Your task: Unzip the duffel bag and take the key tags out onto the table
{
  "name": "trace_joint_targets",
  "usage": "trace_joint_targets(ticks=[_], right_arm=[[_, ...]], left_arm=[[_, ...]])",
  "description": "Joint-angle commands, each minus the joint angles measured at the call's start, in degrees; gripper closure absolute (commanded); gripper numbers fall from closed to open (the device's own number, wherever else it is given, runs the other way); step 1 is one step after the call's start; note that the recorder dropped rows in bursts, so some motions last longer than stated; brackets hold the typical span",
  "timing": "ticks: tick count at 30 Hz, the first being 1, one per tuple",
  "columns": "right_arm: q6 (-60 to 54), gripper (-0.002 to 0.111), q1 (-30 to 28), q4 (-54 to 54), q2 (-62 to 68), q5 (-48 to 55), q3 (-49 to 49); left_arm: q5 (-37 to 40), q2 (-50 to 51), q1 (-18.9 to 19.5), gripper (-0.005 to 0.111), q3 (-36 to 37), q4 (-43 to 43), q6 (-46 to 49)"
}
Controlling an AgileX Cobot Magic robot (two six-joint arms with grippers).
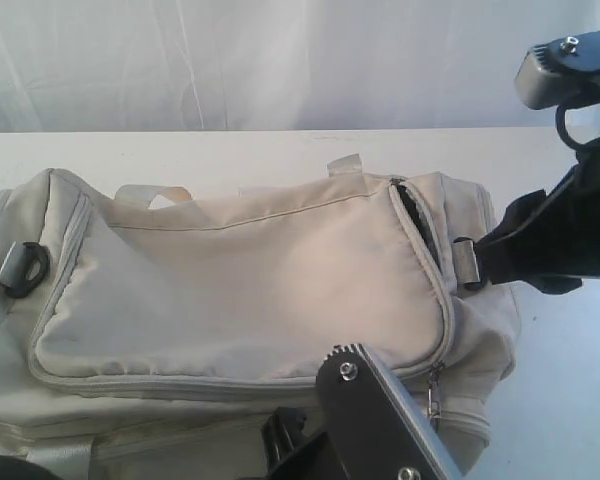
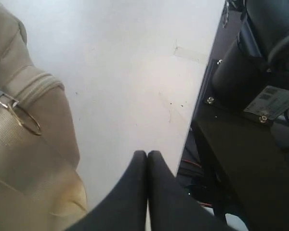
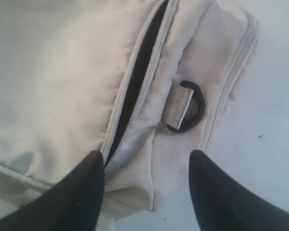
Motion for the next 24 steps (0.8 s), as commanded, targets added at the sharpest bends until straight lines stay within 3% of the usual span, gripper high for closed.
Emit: trace_joint_targets(ticks=[1,3,8,15,20,24], right_arm=[[3.62,0.058,-0.17,0.85,0.00,2.30,-0.03],[10.88,0.058,-0.17,1.45,0.00,2.89,-0.03],[9.42,0.059,-0.17,1.33,1.33,4.19,-0.13],[4.06,0.064,-0.28,-1.27,9.38,8.12,-6.37],[4.21,0.064,-0.28,-1.26,10.00,5.32,-6.82],[4.21,0.064,-0.28,-1.26,10.00,5.06,-6.82]], left_arm=[[-1.01,-0.34,-0.47,0.107,-0.73,-0.04,-1.36],[1.12,-0.34,-0.47,0.107,-0.73,0.24,-1.36],[-1.12,-0.23,-0.21,0.107,-0.73,2.07,-2.97],[-0.93,-0.23,1.55,0.066,-0.73,8.45,-4.65],[-1.75,3.42,1.55,0.059,-0.73,16.07,-9.73],[-9.44,6.06,1.55,0.059,-0.73,16.55,-10.87]])
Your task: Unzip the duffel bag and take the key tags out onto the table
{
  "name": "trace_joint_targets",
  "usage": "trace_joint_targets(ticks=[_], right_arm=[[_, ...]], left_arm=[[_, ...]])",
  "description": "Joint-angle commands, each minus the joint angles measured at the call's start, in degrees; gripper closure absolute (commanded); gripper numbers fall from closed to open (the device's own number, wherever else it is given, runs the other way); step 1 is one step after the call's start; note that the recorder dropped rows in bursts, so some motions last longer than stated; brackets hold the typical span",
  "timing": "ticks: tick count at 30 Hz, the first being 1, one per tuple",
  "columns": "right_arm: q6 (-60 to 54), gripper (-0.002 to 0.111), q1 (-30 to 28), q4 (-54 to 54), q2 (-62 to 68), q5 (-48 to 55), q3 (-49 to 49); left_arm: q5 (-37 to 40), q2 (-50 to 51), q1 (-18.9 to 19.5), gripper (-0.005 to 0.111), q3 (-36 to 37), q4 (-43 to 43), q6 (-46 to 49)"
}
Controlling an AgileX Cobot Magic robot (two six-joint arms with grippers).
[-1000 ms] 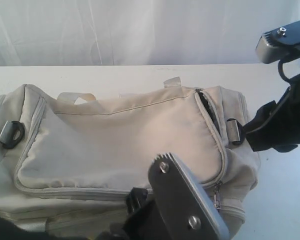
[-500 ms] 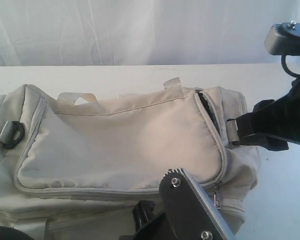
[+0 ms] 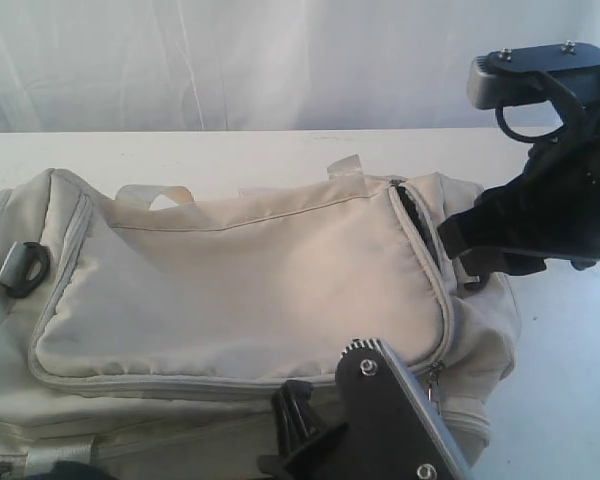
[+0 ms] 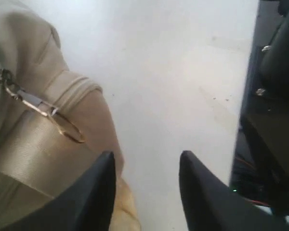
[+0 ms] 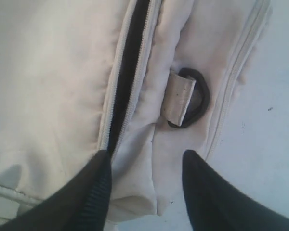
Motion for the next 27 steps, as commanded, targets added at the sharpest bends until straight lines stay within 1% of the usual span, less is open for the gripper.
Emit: trace_joint_targets(ticks=[1,7,10,15,21,27], right_arm=[[-0.71,0.064,-0.28,-0.40,-0.06,-0.81,-0.52],[-0.71,0.064,-0.15,-0.40,-0.06,-3.03,-0.52],[-0.71,0.064,-0.15,-0.30,-0.06,-3.19,-0.40],[-0.60,0.064,-0.15,-0.20,-0.06,-3.64,-0.40],[-0.47,0.064,-0.15,-0.20,-0.06,-4.31,-0.40],[-0.47,0.064,-0.15,-0.20,-0.06,-4.51,-0.40]], left_arm=[[-7.42,2.63,0.03,0.059,-0.25,1.75,-3.60],[-9.61,4.44,0.03,0.059,-0.25,12.58,-17.63],[-12.37,5.07,0.03,0.059,-0.28,14.54,-22.20],[-13.49,5.58,0.03,0.059,-0.54,17.02,-25.49],[-11.78,9.24,0.03,0.059,-4.96,17.28,-25.55],[-14.55,11.32,0.03,0.059,-5.70,13.55,-25.24]])
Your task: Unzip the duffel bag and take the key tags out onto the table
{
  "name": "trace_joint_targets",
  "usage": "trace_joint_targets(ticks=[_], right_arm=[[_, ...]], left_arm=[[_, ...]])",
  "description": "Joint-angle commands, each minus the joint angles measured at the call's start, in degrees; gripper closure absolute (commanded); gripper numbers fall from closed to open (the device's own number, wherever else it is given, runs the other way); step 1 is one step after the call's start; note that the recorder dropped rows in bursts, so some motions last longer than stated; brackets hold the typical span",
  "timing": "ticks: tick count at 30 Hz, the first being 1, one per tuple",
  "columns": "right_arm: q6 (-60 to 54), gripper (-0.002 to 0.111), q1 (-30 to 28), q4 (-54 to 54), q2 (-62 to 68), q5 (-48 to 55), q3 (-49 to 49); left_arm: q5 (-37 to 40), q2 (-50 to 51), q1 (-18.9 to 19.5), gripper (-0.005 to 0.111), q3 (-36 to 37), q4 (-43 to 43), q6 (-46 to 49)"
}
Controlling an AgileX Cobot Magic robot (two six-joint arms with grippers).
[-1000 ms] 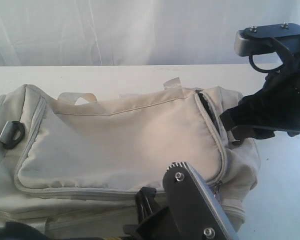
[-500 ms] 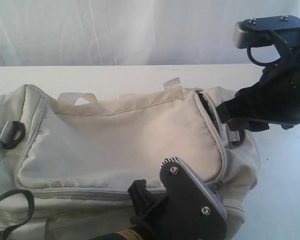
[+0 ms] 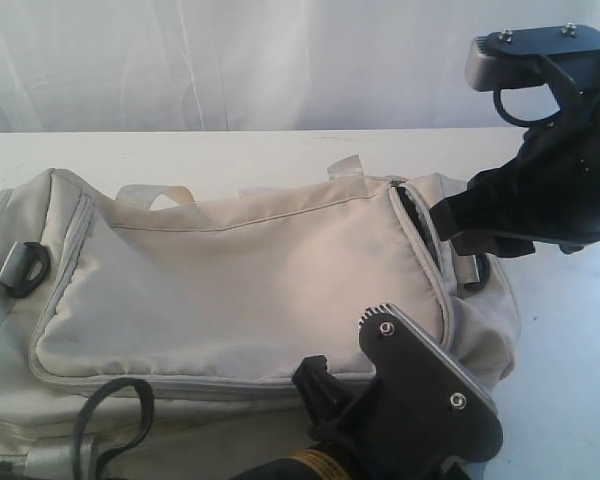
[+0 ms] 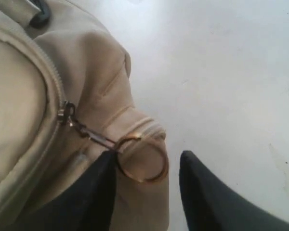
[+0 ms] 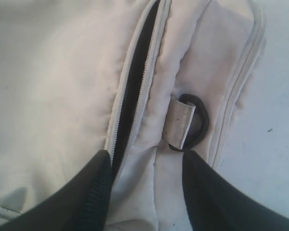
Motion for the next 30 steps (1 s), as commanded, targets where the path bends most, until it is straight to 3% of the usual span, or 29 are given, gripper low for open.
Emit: trace_joint_targets(ticks=[1,11,19,22,30], right_arm=[[-0.47,0.064,-0.15,-0.20,-0.06,-0.83,-0.40],[-0.47,0.064,-0.15,-0.06,-0.06,-0.95,-0.40],[-0.47,0.064,-0.15,-0.06,-0.06,-0.95,-0.40],[-0.47,0.064,-0.15,-0.06,-0.06,-0.95,-0.40],[-0.47,0.064,-0.15,-0.06,-0.06,-0.95,-0.40]], left_arm=[[-1.70,0.72,-0.09,0.059,-0.40,-2.55,0.03],[-3.80,1.12,-0.09,0.073,-0.65,-2.69,-0.19],[-3.95,1.12,-0.09,0.104,-0.65,-2.69,-0.19],[-3.95,0.17,-0.09,0.107,-0.65,-3.71,1.48],[-3.98,-8.14,-0.21,0.107,-0.65,-28.90,24.86]])
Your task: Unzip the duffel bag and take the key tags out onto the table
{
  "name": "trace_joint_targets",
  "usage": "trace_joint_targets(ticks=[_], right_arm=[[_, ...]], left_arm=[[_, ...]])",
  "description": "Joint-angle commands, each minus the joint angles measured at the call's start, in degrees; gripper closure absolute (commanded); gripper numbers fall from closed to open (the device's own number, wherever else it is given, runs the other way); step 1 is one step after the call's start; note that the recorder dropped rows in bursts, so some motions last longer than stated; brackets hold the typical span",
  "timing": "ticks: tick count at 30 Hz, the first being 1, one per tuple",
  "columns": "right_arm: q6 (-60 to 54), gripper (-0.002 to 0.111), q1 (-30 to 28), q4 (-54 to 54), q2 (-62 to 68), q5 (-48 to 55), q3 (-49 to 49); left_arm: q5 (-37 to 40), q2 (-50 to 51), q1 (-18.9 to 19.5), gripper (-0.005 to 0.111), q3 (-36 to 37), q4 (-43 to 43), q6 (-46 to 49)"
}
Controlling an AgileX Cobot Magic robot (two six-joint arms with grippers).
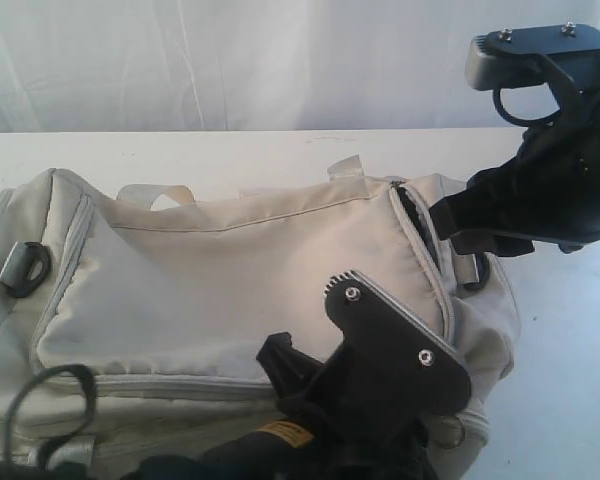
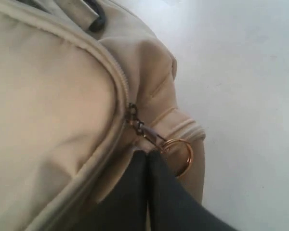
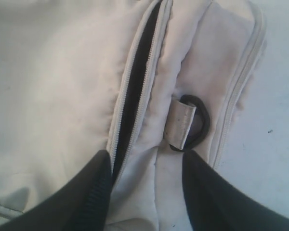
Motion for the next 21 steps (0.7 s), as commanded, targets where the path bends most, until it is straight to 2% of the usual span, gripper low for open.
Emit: trace_joint_targets(ticks=[1,4,8,10,14,16,21], right_arm=[[-0.47,0.064,-0.15,-0.06,-0.06,-0.75,-0.40],[-0.47,0.064,-0.15,-0.06,-0.06,-0.75,-0.40],[-0.47,0.064,-0.15,-0.06,-0.06,-0.75,-0.40],[-0.47,0.064,-0.15,-0.06,-0.06,-0.75,-0.40],[-0.47,0.064,-0.15,-0.06,-0.06,-0.54,-0.40],[-0.47,0.064,-0.15,-0.06,-0.06,-0.54,-0.40],[-0.47,0.064,-0.15,-0.06,-0.06,-0.31,-0.40]], left_arm=[[0.33,-5.18,-0.21,0.107,-0.20,-14.28,12.41],[1.01,-6.53,-0.21,0.107,-0.20,-15.55,13.59],[9.69,-5.65,-0.21,0.105,-0.20,-13.64,11.91],[12.90,-3.79,-0.21,0.095,-0.20,-9.07,11.78],[12.27,1.05,-0.21,0.059,-2.18,-2.48,7.41],[10.54,3.40,-0.21,0.046,-3.16,-2.27,7.82],[5.96,8.44,-0.21,0.043,-5.18,-2.13,7.97]])
